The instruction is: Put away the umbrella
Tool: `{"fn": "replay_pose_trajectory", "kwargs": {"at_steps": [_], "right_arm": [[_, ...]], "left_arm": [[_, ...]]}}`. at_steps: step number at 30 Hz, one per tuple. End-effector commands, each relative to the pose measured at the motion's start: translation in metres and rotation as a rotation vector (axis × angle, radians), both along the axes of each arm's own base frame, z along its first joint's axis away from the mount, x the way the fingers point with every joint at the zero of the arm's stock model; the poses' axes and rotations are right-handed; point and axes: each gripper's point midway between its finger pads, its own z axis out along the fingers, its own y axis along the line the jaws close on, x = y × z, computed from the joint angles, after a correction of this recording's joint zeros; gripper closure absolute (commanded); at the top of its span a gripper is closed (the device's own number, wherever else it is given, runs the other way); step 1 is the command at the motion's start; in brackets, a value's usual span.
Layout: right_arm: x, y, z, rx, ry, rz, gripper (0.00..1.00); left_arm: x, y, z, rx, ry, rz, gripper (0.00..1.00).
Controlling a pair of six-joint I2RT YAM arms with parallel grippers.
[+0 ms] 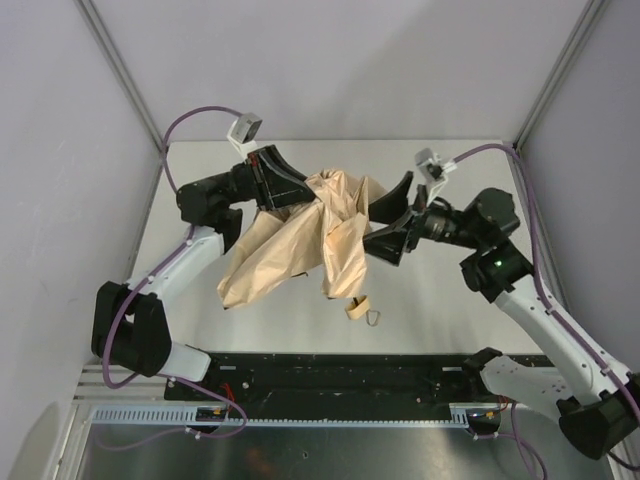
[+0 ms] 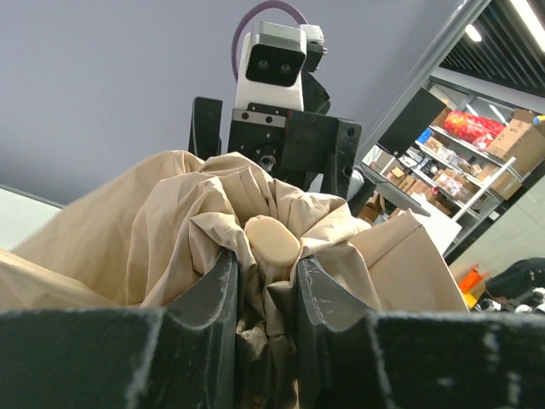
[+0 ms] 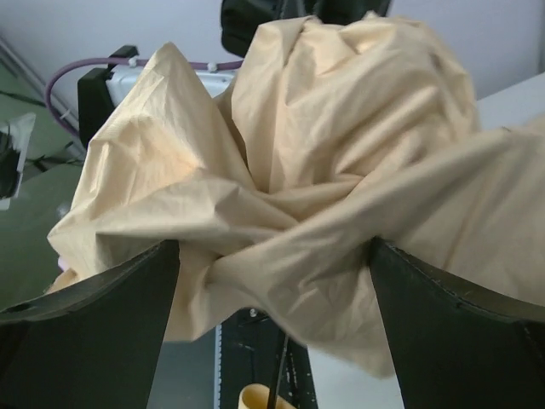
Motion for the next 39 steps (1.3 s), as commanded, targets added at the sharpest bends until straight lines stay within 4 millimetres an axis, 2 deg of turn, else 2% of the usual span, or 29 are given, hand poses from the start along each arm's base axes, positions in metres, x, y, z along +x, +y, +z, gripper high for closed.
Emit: {"fn": "replay_pose_trajectory", "kwargs": {"at_steps": [1,8,15,17,21,25,33,39], "right_arm": [[-0.011,0.023,0.021,0.027,-0.094,0.031,0.02],[-0.007,0.062,0.019,-0.013,-0.119,-0.008,0.01],[0.019,0.089,0.013,-0.09,-0.108,-0.168,0.01],[0.032,0.088,0.01,-0.099,-0.086,-0.261,0.01],[0.051,0.073,0.011,-0.104,-0.049,-0.421,0.01],[0.064,0.056,-0.003,-0.157,0.001,-0.554,0.01],[0.066,0.02,-0.007,-0.221,0.005,-0.695,0.01],[0.057,0.033,-0.006,-0.186,-0.02,-0.56,0.01]], "left_arm": [[-0.054,0.012,0.05,-0.174,-0.388,-0.015,1.0],[-0.064,0.007,0.054,-0.201,-0.401,-0.034,1.0],[-0.073,0.001,0.054,-0.22,-0.413,-0.054,1.0],[-0.074,0.001,0.055,-0.232,-0.416,-0.049,1.0],[-0.073,0.001,0.055,-0.248,-0.411,-0.027,1.0],[-0.064,-0.001,0.052,-0.255,-0.38,-0.004,1.0],[-0.052,-0.004,0.05,-0.254,-0.36,0.019,1.0],[-0.042,-0.013,0.044,-0.247,-0.302,0.012,1.0]]}}
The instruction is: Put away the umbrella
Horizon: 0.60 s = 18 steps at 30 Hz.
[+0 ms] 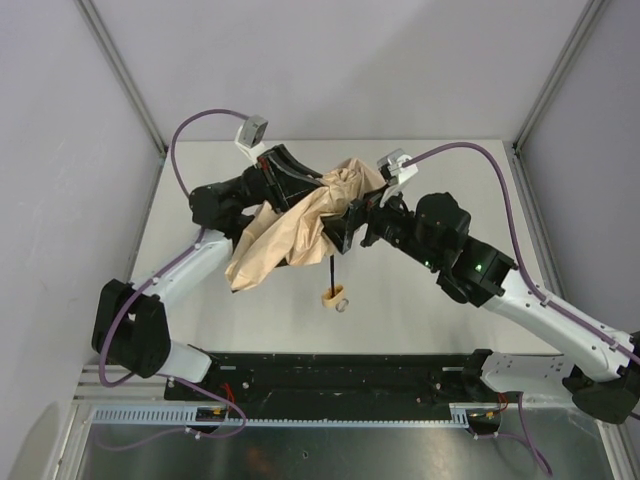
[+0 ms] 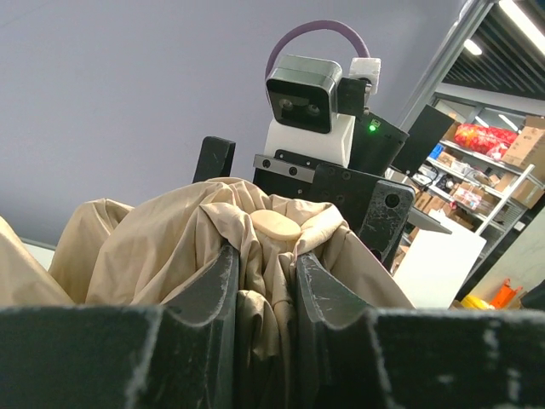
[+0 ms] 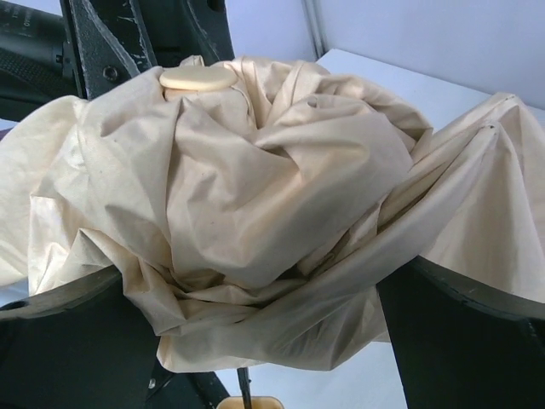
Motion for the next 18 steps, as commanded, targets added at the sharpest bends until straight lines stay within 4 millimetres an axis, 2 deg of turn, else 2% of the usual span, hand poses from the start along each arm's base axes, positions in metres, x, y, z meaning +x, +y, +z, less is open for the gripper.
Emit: {"fn": "replay_pose_trajectory", "kwargs": {"at_steps": [1,4,8,11,13,16,18], "right_arm": [[0.015,-0.006,0.011,0.039,-0.046,0.006,0.01],[0.013,0.008,0.018,0.101,-0.09,0.107,0.01],[-0.002,0.023,0.041,0.192,-0.201,0.225,0.01],[-0.008,0.032,0.045,0.232,-0.213,0.265,0.01],[-0.006,0.035,0.041,0.237,-0.195,0.269,0.01],[-0.011,0.038,0.036,0.244,-0.183,0.3,0.08],[-0.019,0.039,0.035,0.25,-0.185,0.34,0.24]], "left_arm": [[-0.039,0.008,0.034,-0.15,-0.233,-0.036,1.0],[-0.05,-0.001,0.038,-0.169,-0.243,-0.072,1.0],[-0.06,-0.012,0.038,-0.192,-0.221,-0.107,1.0],[-0.064,-0.018,0.037,-0.201,-0.209,-0.125,1.0],[-0.069,-0.022,0.037,-0.204,-0.209,-0.143,1.0],[-0.072,-0.028,0.036,-0.205,-0.207,-0.158,1.0],[-0.071,-0.03,0.034,-0.202,-0.202,-0.163,1.0]]}}
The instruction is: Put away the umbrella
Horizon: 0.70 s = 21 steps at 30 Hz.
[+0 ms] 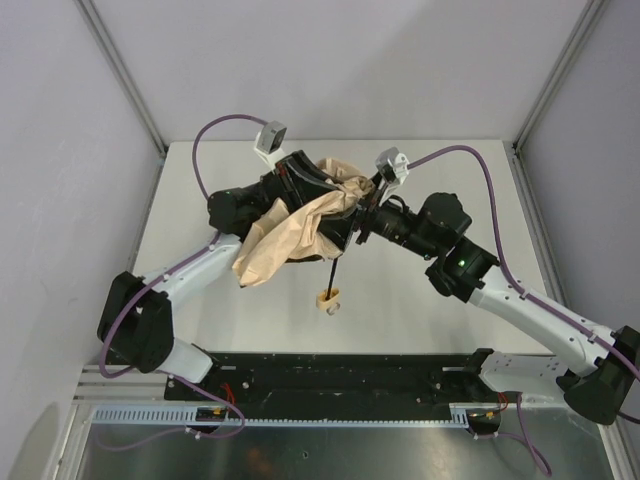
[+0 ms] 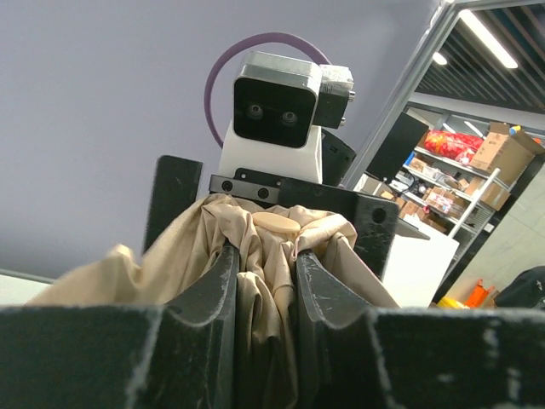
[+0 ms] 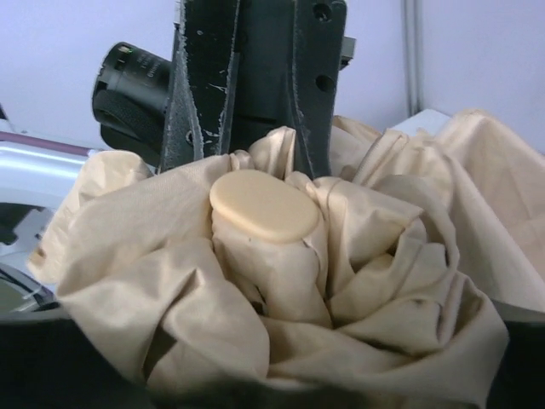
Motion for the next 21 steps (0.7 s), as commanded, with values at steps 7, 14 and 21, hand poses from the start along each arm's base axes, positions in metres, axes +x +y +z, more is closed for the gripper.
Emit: {"fn": "replay_pose_trajectory", "kwargs": {"at_steps": [7,14,21], "right_arm": [[-0.032,0.005,0.007,0.049,-0.033,0.174,0.93],[-0.037,-0.025,-0.024,-0.04,0.042,0.142,1.0],[-0.029,-0.051,-0.053,-0.121,0.091,0.053,1.0]], "left_arm": [[-0.054,-0.003,0.026,-0.122,-0.234,-0.115,1.0],[-0.021,-0.009,0.015,-0.013,-0.178,-0.06,0.73],[0.036,0.013,0.007,0.083,-0.112,0.081,0.04]]}}
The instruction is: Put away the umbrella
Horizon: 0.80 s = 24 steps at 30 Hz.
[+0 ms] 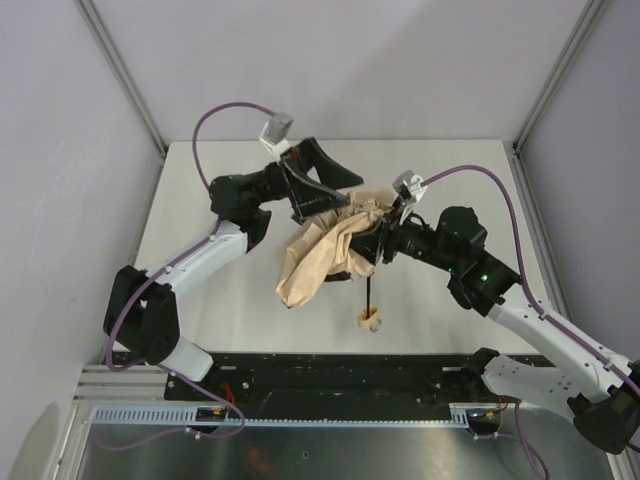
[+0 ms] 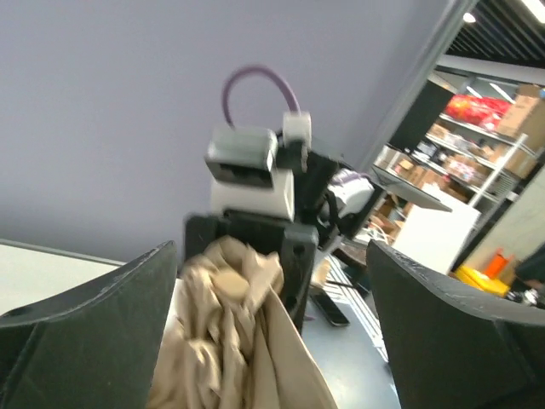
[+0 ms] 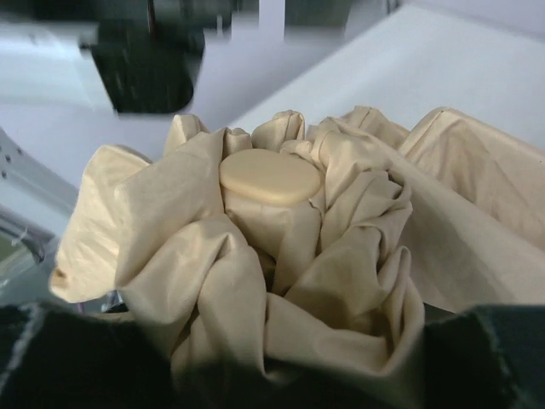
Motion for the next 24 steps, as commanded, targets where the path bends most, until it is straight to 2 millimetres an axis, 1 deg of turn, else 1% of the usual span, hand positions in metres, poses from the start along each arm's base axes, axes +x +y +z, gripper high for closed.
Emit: {"fn": "replay_pose_trajectory", "kwargs": {"at_steps": [1,4,6,8,10,11,13,14,15,16,18,22,24], "right_arm": [[-0.018,-0.008,-0.005,-0.039,0.002,0.048,1.0],[-0.006,-0.019,-0.01,-0.061,0.014,-0.032,1.0],[0.01,-0.03,-0.014,-0.079,0.03,-0.117,1.0],[0.028,-0.04,-0.02,-0.113,0.057,-0.213,1.0],[0.046,-0.05,-0.03,-0.162,0.1,-0.309,1.0],[0.052,-0.053,-0.033,-0.181,0.118,-0.339,1.0],[0.059,-0.055,-0.036,-0.204,0.147,-0.376,1.0],[0.061,-0.054,-0.036,-0.207,0.156,-0.384,1.0],[0.062,-0.054,-0.037,-0.208,0.165,-0.391,1.0],[0.063,-0.054,-0.036,-0.21,0.171,-0.397,1.0],[0.062,-0.052,-0.035,-0.211,0.176,-0.392,1.0],[0.056,-0.05,-0.029,-0.202,0.174,-0.369,1.0],[0.052,-0.05,-0.023,-0.193,0.173,-0.356,1.0]], "left_arm": [[0.035,0.028,0.02,0.01,-0.05,0.127,0.02],[0.06,0.05,0.014,0.053,-0.017,0.235,0.01],[0.074,0.061,0.006,0.109,0.004,0.328,0.01],[0.087,0.067,-0.011,0.197,0.031,0.451,0.05],[0.097,0.07,-0.035,0.287,0.054,0.59,0.14],[0.095,0.067,-0.049,0.335,0.056,0.631,0.17],[0.085,0.058,-0.076,0.431,0.055,0.673,0.19],[0.078,0.051,-0.086,0.468,0.049,0.678,0.16],[0.071,0.045,-0.097,0.499,0.047,0.684,0.1],[0.064,0.039,-0.105,0.524,0.04,0.69,0.05],[0.054,0.029,-0.118,0.568,0.026,0.701,0.02],[0.047,0.014,-0.15,0.667,0.06,0.679,0.01],[0.046,0.007,-0.162,0.713,0.063,0.66,0.02]]}}
